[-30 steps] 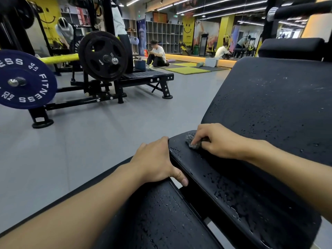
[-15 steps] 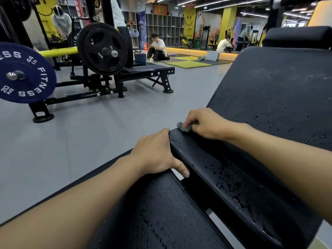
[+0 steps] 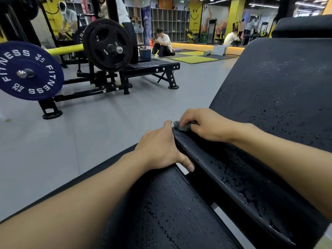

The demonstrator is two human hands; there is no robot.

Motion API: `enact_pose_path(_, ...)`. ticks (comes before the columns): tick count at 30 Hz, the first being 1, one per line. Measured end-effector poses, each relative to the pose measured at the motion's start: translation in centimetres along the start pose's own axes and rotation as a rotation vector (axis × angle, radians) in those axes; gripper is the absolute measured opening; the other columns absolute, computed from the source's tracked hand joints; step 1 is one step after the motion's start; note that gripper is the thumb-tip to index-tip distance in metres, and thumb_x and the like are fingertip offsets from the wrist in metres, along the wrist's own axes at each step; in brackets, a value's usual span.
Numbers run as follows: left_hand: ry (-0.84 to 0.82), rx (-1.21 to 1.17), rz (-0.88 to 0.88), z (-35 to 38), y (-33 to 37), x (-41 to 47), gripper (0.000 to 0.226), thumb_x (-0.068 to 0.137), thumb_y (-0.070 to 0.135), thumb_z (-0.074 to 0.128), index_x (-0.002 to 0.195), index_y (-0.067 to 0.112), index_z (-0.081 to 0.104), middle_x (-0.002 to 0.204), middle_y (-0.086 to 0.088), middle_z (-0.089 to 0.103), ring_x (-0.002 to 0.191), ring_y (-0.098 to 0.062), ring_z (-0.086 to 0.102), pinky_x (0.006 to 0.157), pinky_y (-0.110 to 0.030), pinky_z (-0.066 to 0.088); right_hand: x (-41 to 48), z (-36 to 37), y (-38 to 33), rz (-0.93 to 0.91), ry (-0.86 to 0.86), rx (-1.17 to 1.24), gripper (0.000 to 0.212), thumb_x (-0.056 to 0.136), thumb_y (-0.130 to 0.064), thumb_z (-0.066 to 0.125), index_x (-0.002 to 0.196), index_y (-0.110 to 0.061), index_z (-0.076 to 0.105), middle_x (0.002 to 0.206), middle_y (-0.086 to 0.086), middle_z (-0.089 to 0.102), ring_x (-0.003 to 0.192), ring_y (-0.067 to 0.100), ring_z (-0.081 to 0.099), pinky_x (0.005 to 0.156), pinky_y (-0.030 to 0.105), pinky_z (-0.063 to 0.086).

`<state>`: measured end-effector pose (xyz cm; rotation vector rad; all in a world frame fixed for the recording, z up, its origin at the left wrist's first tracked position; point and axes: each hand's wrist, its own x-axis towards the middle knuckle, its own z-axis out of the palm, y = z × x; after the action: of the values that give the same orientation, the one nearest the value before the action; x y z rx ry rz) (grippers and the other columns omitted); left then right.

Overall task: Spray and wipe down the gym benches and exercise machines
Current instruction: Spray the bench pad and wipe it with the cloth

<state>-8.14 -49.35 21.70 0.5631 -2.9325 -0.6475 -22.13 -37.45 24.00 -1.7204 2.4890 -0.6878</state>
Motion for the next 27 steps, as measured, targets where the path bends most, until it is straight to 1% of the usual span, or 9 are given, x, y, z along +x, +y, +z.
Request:
enact_pose_path(2,-0.005,0.002,-0.008,0.1,-0.2,0.1,0.147,0.032,0.071,0.088,0.151,0.027,0.014,0.132,0.001,0.059,0.127,-0.033,0.050,0.099,-0.040,0.044,-2.1,-0.4,-0.1,-0.034,-0.042,0.061,0.038,0.084,0.007,0.051,0.097,-0.018,0.075,0.107,-0.007,0.067,0.099,0.011,0.060,0.094,0.020,0.042)
enact_pose_path(5,-0.008,0.000,-0.013,0.2,-0.2,0.3,0.148,0.033,0.069,0.089,0.152,0.027,0.012,0.132,-0.001,0.059,0.126,-0.034,0.050,0.097,-0.040,0.044,-1.6,0.0,-0.4,-0.083,0.017,0.028,0.035,0.081,0.007,0.055,0.092,-0.018,0.076,0.104,-0.008,0.068,0.096,0.012,0.062,0.092,0.026,0.045)
enact_pose_path(9,0.010,-0.006,-0.008,0.2,-0.2,0.2,0.131,0.033,0.069,0.089,0.140,0.026,0.026,0.107,0.007,0.060,0.115,-0.032,0.056,0.083,-0.038,0.043,1.1,1.1,-1.1,-0.066,0.045,-0.025,0.034,0.079,0.006,0.053,0.093,-0.014,0.077,0.106,-0.006,0.067,0.095,0.012,0.060,0.092,0.030,0.046)
enact_pose_path(12,-0.006,-0.008,-0.002,0.3,-0.4,0.3,0.151,0.030,0.072,0.087,0.153,0.027,0.012,0.138,0.004,0.057,0.130,-0.031,0.050,0.100,-0.040,0.044,-1.6,-0.1,-1.3,-0.063,-0.071,0.092,0.035,0.078,0.010,0.054,0.088,-0.015,0.076,0.101,-0.005,0.068,0.092,0.007,0.062,0.091,0.020,0.046)
enact_pose_path(14,-0.007,-0.009,-0.002,0.3,-0.3,0.3,0.154,0.031,0.071,0.088,0.155,0.027,0.009,0.142,0.000,0.055,0.131,-0.032,0.048,0.103,-0.041,0.044,-2.8,-0.5,-1.4,-0.087,-0.105,0.090,0.037,0.078,0.010,0.055,0.089,-0.019,0.076,0.101,-0.009,0.067,0.093,0.005,0.061,0.091,0.015,0.043)
enact_pose_path(19,-0.006,-0.015,0.009,0.2,-0.4,0.3,0.145,0.029,0.073,0.086,0.149,0.027,0.019,0.133,0.007,0.060,0.126,-0.029,0.053,0.100,-0.041,0.046,-0.1,1.4,-2.2,-0.070,0.027,-0.034,0.037,0.077,0.005,0.053,0.089,-0.021,0.076,0.103,-0.011,0.065,0.097,0.013,0.061,0.092,0.037,0.048)
enact_pose_path(22,-0.013,-0.008,0.012,0.2,-0.4,0.2,0.153,0.028,0.074,0.086,0.154,0.028,0.012,0.143,0.003,0.055,0.133,-0.031,0.048,0.105,-0.041,0.043,-3.6,0.1,-1.8,-0.100,-0.037,0.065,0.037,0.078,0.009,0.056,0.087,-0.020,0.076,0.101,-0.009,0.066,0.092,0.009,0.063,0.089,0.025,0.048)
enact_pose_path(24,-0.005,-0.008,0.031,0.1,-0.2,0.2,0.148,0.032,0.071,0.089,0.154,0.028,0.017,0.146,0.003,0.052,0.134,-0.030,0.047,0.105,-0.041,0.042,-5.6,-0.8,-1.5,-0.098,-0.065,0.111,0.037,0.080,0.010,0.058,0.088,-0.020,0.077,0.100,-0.008,0.067,0.091,0.005,0.062,0.086,0.015,0.045)
enact_pose_path(27,0.001,0.013,0.080,-0.1,0.0,0.0,0.133,0.038,0.066,0.090,0.151,0.030,0.030,0.146,0.008,0.051,0.133,-0.020,0.047,0.107,-0.037,0.040,-3.2,-0.2,-0.6,-0.046,0.031,-0.059,0.036,0.083,0.003,0.056,0.094,-0.024,0.077,0.105,-0.012,0.065,0.096,0.012,0.060,0.092,0.032,0.047)
